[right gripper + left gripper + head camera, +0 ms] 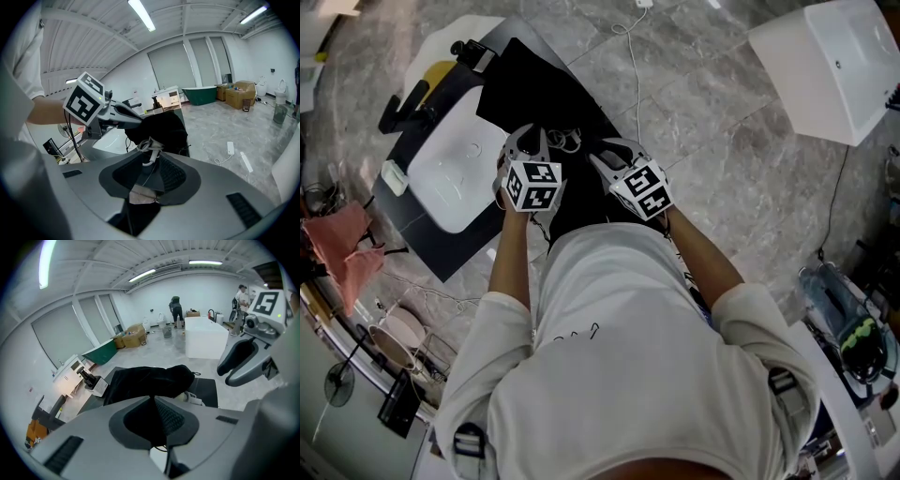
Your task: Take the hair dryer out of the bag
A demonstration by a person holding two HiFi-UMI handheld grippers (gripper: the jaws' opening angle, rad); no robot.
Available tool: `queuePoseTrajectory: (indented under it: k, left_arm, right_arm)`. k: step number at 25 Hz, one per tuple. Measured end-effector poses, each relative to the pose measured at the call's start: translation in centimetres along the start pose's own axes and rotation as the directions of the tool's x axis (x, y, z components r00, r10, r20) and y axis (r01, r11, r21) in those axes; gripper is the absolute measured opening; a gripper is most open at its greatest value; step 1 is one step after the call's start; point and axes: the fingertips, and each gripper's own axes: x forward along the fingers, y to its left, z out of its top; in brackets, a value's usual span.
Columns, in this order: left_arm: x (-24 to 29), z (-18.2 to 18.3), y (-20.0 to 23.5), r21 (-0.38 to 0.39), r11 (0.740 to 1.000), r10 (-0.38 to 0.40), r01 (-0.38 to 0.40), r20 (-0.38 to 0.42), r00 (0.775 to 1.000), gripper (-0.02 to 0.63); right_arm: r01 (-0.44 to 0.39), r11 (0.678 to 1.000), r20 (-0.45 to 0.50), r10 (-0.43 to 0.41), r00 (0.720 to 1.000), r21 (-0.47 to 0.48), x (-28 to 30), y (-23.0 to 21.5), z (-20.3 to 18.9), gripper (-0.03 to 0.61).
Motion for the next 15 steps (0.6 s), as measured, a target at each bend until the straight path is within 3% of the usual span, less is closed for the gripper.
queuePoseTrajectory:
  k: [15]
  left_arm:
    - [2.4, 3.3, 4.4, -0.022, 0.998, -0.062, 0.064, 0.066, 0.996, 0.035]
  right_arm:
    - [0.015, 1.0, -0.012, -0.015, 1.0, 0.014, 2.8, 0.0, 2.0, 0.11]
